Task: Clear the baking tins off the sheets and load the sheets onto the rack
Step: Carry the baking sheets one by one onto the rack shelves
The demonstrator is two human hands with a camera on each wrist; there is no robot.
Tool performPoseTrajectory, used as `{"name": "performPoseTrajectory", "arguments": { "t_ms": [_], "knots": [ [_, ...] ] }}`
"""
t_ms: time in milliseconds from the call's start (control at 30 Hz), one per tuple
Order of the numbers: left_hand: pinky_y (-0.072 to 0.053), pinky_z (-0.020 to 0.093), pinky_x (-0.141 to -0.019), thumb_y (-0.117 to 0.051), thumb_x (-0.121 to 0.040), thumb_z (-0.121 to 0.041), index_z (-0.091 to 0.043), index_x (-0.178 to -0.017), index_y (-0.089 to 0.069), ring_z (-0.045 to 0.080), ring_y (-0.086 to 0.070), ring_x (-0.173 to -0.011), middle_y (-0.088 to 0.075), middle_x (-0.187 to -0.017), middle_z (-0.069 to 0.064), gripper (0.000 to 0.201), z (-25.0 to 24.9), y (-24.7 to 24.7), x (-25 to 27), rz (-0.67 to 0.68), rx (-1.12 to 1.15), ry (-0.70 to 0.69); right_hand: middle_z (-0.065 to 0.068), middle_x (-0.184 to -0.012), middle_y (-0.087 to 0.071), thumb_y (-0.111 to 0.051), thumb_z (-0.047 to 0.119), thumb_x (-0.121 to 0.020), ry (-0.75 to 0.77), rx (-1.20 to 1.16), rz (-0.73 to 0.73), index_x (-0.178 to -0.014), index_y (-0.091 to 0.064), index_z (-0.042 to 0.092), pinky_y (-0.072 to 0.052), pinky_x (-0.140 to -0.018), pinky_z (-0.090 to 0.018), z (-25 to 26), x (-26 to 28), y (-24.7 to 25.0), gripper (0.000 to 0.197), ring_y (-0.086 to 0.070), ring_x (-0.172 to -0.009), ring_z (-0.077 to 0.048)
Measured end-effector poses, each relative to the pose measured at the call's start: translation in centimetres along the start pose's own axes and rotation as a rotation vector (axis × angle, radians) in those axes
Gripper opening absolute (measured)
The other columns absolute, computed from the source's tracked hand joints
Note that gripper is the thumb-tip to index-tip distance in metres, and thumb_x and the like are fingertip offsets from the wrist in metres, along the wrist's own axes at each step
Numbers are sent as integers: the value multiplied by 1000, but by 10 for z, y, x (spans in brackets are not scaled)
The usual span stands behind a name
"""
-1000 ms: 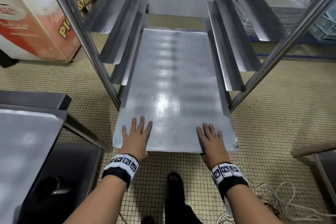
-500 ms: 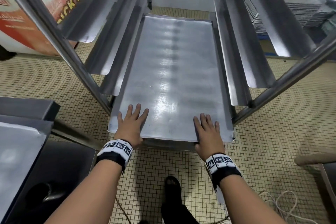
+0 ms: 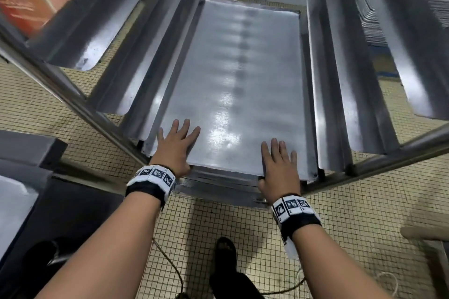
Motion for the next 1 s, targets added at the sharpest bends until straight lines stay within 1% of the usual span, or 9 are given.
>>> {"name": "performPoseTrajectory", "arguments": {
  "t_ms": [267, 400, 533, 667, 733, 767, 833, 900, 1000],
  "knots": [
    [3, 58, -120, -84, -72, -27, -34, -157, -4, 28, 9, -152, 7, -166, -1, 117, 1, 6, -15, -16, 1, 3, -13, -163, 4, -62, 31, -81, 17, 21, -16, -156, -3, 16, -5, -119, -56, -3, -14, 1, 97, 3, -150, -33],
    [-8, 54, -122, -80, -78, -28, -33, -157, -1, 30, 2, -152, 5, -166, 1, 112, 1, 6, -11, -31, -74, 66, -12, -163, 4, -63, 28, -83, 7, 24, -32, -156, -2, 17, -5, -120, -55, -2, -13, 2, 95, 3, -150, -32],
    [-15, 51, -122, -69, -88, -35, -24, -158, -2, 33, -7, -151, -1, -166, 7, 97, -3, -2, 15, -95, -121, 169, -11, -163, 7, -57, 24, -89, -44, -2, -28, -156, 3, 19, -7, -121, -50, -2, -4, 4, 90, 5, -150, -30],
    [-10, 50, -123, -65, -88, -45, -21, -157, -9, 33, -7, -151, -5, -165, 10, 92, -8, -10, 61, -95, -113, 104, -13, -163, 4, -56, 30, -90, -64, 14, 29, -156, 1, 19, -7, -122, -47, 9, 26, 3, 88, 2, -150, -31],
    [-21, 49, -121, -67, -87, -43, -22, -155, -20, 33, -18, -149, -14, -164, 10, 86, -2, -16, 90, -50, -8, 88, -13, -162, -3, -57, 34, -90, -61, 18, 32, -156, -4, 17, -10, -122, -47, 22, 47, 5, 86, -3, -150, -31],
    [-33, 49, -116, -67, -86, -42, -22, -151, -31, 33, -32, -143, -27, -159, 11, 76, 5, -18, 106, -14, 83, 115, -13, -161, -7, -57, 35, -89, -60, 15, 26, -155, -8, 15, -12, -121, -47, 30, 59, 8, 84, -6, -149, -31],
    [-51, 46, -98, -66, -86, -43, -24, -131, -55, 31, -58, -118, -57, -135, 10, 49, 23, -20, 143, 49, 209, 191, -14, -158, -19, -59, 36, -89, -48, 4, 34, -151, -24, 15, -19, -120, -45, 52, 80, 16, 75, -16, -147, -31],
    [-55, 43, -92, -67, -86, -42, -24, -122, -62, 27, -65, -106, -65, -120, 4, 40, 44, -21, 184, 72, 277, 261, -11, -146, -43, -60, 37, -89, 3, 6, 53, -139, -44, 16, -33, -112, -41, 86, 99, 25, 57, -37, -138, -29],
    [-55, 42, -93, -66, -86, -41, -25, -127, -60, 23, -65, -108, -68, -120, 1, 44, 86, -19, 250, 23, 306, 365, -8, -119, -64, -58, 30, -88, 115, -47, 56, -120, -57, 18, -51, -89, -36, 155, 126, 40, 34, -61, -109, -29]
  ]
}}
Point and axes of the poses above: each hand's wrist, its own x-axis away from the middle knuckle, its own y-axis out of the back of the hand, z = x × y, the point moved 9 cm from there along -x, towards the middle knuckle
